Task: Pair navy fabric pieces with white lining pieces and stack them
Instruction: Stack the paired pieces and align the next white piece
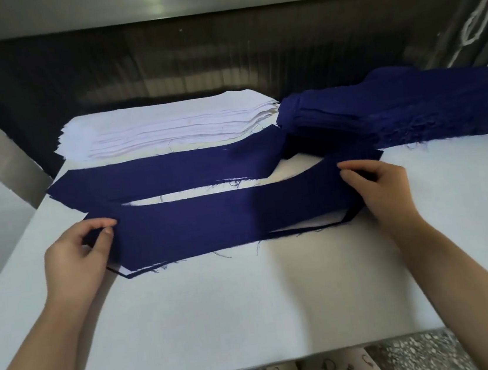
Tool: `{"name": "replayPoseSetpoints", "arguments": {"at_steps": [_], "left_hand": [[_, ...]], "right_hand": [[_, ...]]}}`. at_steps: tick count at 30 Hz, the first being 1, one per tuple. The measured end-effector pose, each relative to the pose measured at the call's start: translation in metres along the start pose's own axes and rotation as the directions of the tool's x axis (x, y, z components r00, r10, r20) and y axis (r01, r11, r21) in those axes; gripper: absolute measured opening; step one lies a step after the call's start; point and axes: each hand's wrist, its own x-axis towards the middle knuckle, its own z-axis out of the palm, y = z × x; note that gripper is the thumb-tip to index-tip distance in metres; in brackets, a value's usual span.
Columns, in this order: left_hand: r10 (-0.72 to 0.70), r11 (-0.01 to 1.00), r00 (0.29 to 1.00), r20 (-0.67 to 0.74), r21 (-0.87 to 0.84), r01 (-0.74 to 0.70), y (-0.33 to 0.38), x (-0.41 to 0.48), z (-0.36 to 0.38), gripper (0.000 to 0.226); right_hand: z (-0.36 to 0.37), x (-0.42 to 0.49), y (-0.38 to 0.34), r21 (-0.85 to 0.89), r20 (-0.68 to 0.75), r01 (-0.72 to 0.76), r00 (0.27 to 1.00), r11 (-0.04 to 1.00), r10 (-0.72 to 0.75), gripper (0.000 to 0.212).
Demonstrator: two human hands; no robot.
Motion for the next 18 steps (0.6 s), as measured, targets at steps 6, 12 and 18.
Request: {"name": "replayPoseSetpoints", "arguments": {"at_steps": [6,12,18], "left_hand": [[0.025,0.997,0.998,-0.062,0.071,-0.021,0.0011,-0.0048,0.0001,0.017],[0.006,0.992,1.0,-0.013,0.124,-0.004,-0.0058,-0.001,-0.0008,0.019],[0.027,0.993,0.999,-0.033,0.112,-0.024,-0.0066,-0.0022,-0.0031,0.018]], "right_hand": [[0.0017,-0.0053,0.0088,-0.254,0.034,0.072,0.997,0.964,-0.065,0.021],[0.0029,-0.0065,0.0064,-0.42,0.06,0.103,0.995,0.902,-0.086,0.029],[0.0034,-0.0086,0.0045,-0.417,0.029,0.074,0.997,0.906,-0.068,0.027]]}}
